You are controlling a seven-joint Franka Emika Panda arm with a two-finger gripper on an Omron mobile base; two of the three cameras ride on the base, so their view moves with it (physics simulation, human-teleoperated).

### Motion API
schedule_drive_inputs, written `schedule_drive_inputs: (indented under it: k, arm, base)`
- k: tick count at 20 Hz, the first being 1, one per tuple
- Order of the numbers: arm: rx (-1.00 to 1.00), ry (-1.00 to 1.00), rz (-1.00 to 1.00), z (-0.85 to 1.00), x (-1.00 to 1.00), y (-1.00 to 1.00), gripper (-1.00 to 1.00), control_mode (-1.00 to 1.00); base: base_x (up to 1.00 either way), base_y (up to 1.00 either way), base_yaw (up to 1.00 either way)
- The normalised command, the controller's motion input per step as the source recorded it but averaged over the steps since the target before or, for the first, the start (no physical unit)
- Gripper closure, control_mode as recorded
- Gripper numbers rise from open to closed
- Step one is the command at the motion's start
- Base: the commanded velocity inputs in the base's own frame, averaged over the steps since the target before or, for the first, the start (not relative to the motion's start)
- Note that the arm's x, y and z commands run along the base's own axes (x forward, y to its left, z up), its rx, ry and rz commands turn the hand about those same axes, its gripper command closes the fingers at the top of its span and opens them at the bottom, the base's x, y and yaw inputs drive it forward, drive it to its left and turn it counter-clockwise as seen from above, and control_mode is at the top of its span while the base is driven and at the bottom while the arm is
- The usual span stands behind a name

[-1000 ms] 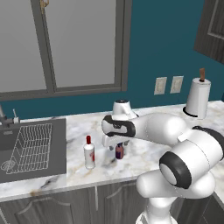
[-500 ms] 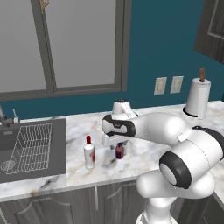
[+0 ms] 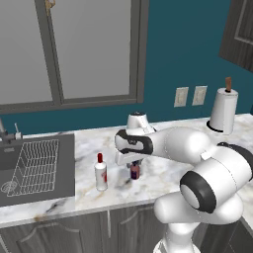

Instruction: Place the drinks on the dining counter in a tight cluster.

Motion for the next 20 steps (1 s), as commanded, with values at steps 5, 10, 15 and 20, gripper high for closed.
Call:
schedule_drive_inputs:
  k: [5, 10, 15, 20]
  arm:
    - [0.0, 0.0, 0.0, 0.12, 0.0, -0.12, 1.0, -1.0]
    - [0.03, 0.0, -0.01, 0.58, -0.12, -0.27, 1.0, -1.0]
    - [0.02, 0.0, -0.05, 0.81, -0.1, -0.17, 1.0, -1.0]
    - [0.0, 0.03, 0.0, 0.82, -0.43, -0.21, 1.0, -1.0]
  base:
    - [0.0, 0.0, 0.0]
    - [0.0, 0.0, 0.0]
    - [0.0, 0.0, 0.0]
    - [0.0, 0.0, 0.0]
